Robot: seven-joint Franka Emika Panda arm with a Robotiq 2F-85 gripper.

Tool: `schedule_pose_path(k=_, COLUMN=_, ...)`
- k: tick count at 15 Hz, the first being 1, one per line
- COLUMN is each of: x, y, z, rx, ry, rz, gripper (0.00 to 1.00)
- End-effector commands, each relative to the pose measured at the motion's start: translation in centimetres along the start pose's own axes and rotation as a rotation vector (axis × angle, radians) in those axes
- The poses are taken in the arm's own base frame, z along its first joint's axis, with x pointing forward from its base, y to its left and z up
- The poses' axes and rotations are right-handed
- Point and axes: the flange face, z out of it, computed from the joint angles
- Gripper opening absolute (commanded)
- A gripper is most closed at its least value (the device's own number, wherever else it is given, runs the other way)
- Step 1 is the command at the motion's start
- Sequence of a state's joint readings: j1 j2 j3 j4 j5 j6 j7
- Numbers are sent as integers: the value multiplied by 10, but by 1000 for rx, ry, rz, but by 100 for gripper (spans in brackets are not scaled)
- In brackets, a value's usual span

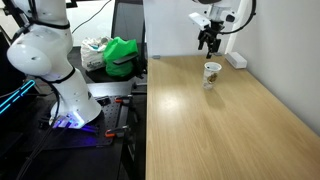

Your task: Take the green marker out of the cup and place it on the table

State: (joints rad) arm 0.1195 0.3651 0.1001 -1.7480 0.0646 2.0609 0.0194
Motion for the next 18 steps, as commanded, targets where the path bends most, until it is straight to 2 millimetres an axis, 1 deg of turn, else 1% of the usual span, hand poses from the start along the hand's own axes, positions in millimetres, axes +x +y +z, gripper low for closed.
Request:
schedule_pose_path(k=1, x=2, y=0, z=1, rx=0, ry=-2, rz=0, gripper=100)
schedule_pose_path(k=6, x=4, y=-1, z=0, rx=1, ry=1, rz=-1, gripper=100)
schedule_pose_path(k=13, x=18, y=5, z=16, rx=-14, ry=17, rz=30, gripper=100)
schedule_pose_path(k=18, x=27, y=6, z=23, rx=-19, ry=47, rz=21, gripper=100)
